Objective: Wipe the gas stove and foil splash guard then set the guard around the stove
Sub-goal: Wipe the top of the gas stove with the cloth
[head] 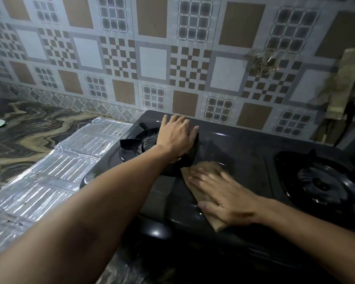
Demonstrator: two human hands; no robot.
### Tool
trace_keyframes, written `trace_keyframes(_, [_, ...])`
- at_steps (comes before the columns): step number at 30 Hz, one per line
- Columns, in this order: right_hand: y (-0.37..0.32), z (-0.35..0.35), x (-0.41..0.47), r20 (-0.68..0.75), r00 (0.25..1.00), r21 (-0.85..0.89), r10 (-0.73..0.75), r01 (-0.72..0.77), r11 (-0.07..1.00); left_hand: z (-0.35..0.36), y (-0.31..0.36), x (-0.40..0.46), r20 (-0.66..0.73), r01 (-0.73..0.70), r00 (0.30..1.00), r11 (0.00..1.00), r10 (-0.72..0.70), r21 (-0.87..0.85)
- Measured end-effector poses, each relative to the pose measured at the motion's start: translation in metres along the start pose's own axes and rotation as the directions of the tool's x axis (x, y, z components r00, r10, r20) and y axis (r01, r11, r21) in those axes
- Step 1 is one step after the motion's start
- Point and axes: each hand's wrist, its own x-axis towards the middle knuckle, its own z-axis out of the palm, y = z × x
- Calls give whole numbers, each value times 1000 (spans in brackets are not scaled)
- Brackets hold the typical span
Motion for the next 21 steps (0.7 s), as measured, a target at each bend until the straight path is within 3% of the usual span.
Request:
trace_keyframes(2, [1,-2,8,-32,996,30,81,-80,996,-15,-21,-8,8,10,1000,999,-10,39])
trace_keyframes(5, [-12,3,14,-49,976,33,211,-210,977,-40,-58,-24,60,136,988,989,-139,53])
trace_keyframes(9, [-65,14,10,-37,985,25,172,-171,985,-62,-106,-52,131,279,950,959,-284,55])
trace_keyframes(14, [-91,15,15,-69,976,-29,208,-210,977,-69,-140,-81,205,374,915,920,-346,-118])
trace_keyframes(18, [-113,13,33,-49,989,-33,141,-142,989,-74,-152,-105,292,622,780,735,-553,-270])
trace_keyframes(21, [-139,12,71,-55,992,-25,115,-117,993,-82,-162,-123,478,771,636,480,-606,-419])
